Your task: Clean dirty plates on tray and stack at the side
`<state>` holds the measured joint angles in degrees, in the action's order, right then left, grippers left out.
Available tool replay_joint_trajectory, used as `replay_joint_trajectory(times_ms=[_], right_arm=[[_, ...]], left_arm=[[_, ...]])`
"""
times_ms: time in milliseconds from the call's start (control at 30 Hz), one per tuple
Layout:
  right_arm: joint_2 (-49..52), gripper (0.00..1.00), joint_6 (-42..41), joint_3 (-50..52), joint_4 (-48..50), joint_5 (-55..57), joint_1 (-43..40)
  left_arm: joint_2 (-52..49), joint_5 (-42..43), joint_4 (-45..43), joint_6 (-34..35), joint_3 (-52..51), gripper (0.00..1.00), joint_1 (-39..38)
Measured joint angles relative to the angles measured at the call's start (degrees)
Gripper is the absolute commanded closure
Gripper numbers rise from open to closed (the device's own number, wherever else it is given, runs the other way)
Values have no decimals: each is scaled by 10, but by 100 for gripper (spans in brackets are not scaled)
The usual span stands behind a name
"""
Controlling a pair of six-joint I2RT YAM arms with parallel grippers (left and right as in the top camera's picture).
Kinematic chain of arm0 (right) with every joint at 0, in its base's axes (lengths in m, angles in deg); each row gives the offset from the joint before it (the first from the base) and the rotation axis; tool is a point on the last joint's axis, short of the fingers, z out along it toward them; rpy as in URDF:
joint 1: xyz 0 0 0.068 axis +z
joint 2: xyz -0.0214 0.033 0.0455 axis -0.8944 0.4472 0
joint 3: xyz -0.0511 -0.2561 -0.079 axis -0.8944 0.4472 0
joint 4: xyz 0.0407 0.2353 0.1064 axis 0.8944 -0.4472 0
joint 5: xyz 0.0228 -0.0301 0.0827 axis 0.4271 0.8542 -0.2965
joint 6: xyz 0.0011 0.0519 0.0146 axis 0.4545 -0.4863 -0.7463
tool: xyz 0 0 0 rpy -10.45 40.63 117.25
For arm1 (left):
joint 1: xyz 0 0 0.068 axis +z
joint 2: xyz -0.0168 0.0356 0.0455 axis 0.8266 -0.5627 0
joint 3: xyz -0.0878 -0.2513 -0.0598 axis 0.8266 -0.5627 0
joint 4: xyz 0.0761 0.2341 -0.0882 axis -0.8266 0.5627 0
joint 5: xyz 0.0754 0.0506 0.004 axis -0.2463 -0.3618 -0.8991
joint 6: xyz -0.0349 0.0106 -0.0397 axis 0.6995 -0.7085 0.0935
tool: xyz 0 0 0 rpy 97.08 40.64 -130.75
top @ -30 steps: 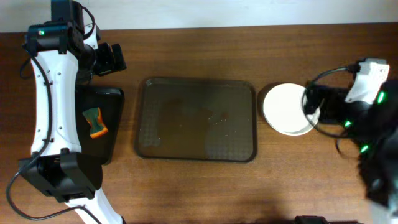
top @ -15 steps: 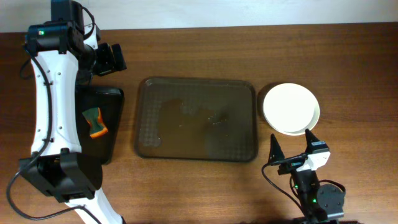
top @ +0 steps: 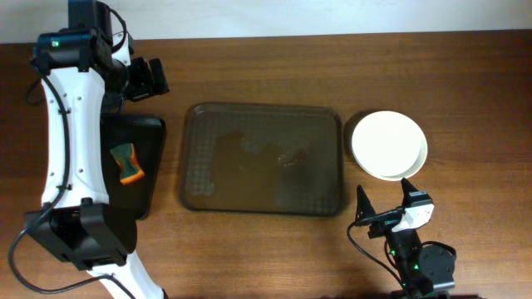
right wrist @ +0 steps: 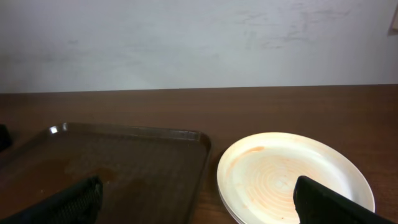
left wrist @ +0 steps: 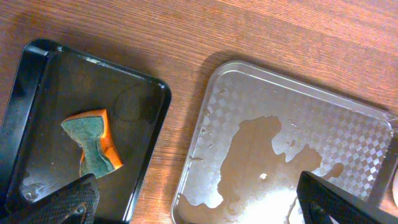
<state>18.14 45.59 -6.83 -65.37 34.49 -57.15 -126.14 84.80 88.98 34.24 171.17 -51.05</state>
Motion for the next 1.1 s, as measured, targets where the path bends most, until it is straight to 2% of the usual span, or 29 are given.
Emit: replay_joint_trajectory(times_ms=[300, 400, 467, 567, 633, 700, 733, 833, 933, 1033, 1100], right_arm=[[0, 2, 0, 0, 0, 0, 0], [0, 2, 0, 0, 0, 0, 0], [0, 2, 0, 0, 0, 0, 0], [-1, 2, 0, 0, 0, 0, 0], [0, 2, 0, 0, 0, 0, 0], [0, 2, 0, 0, 0, 0, 0], [0, 2, 0, 0, 0, 0, 0], [0, 2, 0, 0, 0, -2, 1], [-1, 2, 0, 0, 0, -2, 1], [0, 2, 0, 0, 0, -2, 1], [0, 2, 0, 0, 0, -2, 1]], left_arm=[[0, -1, -3, 0, 0, 0, 0], [41, -16, -99, -11, -26, 0, -4], [159, -19, -172, -47, -70, 0, -7], [313, -23, -297, -107, -229, 0, -7], [420, -31, -365, -128, -395, 0, -7], [498, -46, -453, -134, -529, 0, -7], [574, -59, -501, -138, -647, 0, -7], [758, -77, -661, -145, -887, 0, -7], [919, -80, -814, -162, -1076, 0, -7], [1054, -81, -860, -170, -1196, 0, -7], [1110, -81, -819, -177, -1222, 0, -7]])
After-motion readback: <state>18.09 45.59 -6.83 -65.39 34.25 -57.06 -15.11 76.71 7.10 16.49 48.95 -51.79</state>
